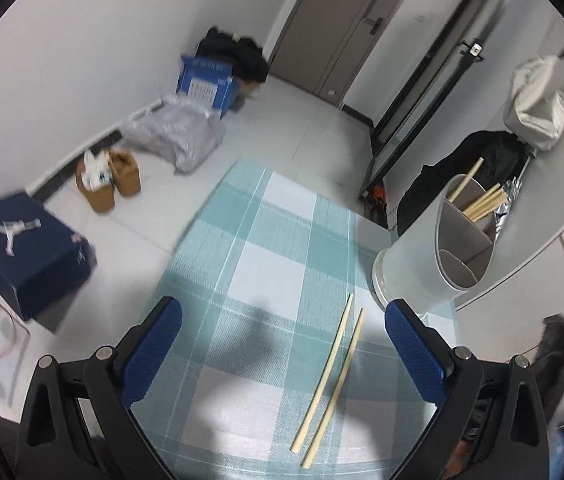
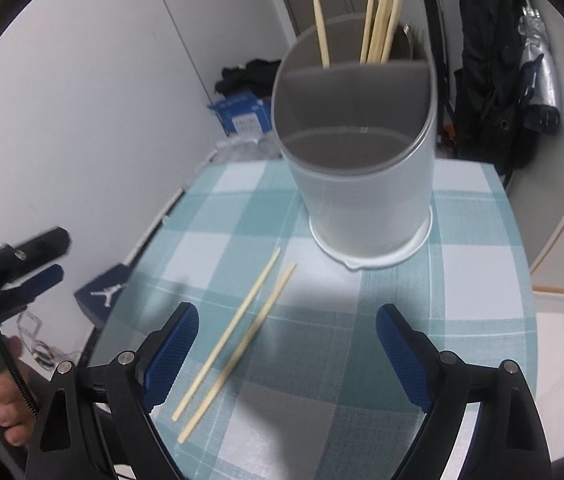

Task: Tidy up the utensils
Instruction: 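Move both open grippers back over the last two wooden chopsticks, then close the right gripper on a wooden chopstick and lift it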

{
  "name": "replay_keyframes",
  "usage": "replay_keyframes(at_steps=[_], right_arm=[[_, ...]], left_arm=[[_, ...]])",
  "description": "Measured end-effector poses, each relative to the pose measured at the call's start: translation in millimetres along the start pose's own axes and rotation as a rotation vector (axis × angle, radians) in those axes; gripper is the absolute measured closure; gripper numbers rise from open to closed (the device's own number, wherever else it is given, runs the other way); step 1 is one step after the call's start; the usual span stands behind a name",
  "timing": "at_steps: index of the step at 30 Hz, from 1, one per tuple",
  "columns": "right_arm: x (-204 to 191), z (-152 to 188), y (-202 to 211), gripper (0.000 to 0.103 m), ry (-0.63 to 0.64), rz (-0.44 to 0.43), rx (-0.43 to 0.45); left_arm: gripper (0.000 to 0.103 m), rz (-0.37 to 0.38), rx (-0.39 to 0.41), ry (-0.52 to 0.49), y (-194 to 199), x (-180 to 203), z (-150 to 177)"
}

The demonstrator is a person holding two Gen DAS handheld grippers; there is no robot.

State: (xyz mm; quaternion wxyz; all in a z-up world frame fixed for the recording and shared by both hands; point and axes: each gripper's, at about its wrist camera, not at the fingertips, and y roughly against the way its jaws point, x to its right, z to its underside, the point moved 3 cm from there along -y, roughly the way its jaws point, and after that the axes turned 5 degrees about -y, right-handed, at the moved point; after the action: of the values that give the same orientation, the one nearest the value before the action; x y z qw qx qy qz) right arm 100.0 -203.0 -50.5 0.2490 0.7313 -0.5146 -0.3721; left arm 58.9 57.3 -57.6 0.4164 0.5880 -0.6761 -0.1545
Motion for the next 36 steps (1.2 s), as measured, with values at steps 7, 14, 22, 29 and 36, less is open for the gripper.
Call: replay_keyframes(at_steps=[7, 14, 22, 29, 36], right_arm=[[-16.5, 1.5, -39.2, 0.017, 0.054, 0.033, -0.118], [-21.7, 2.1, -69.8, 0.038, 0.068, 0.139, -0.159], [-32.0, 10.3, -76.6, 0.069, 0.159, 0.245, -0.127], [-39.8, 9.7, -74.9, 0.093, 0.223, 0.185, -0.189], [-31.2, 16.1, -62.1, 0.098, 0.241, 0.084, -0.309]], left_arm=[[0.003, -0.015, -0.043, 0.031, -7.9, -11.0, -1.8], [0.003, -0.053, -0.024, 0.039, -5.5, -20.4, -9.1], [0.003, -0.065, -0.029, 0.057, -8.8, -26.6, -12.6], [0.003, -0.065, -0.045, 0.074, -11.1, -30.1, -13.1], [0.003, -0.065, -0.052, 0.097, -12.2, -33.3, -12.4]])
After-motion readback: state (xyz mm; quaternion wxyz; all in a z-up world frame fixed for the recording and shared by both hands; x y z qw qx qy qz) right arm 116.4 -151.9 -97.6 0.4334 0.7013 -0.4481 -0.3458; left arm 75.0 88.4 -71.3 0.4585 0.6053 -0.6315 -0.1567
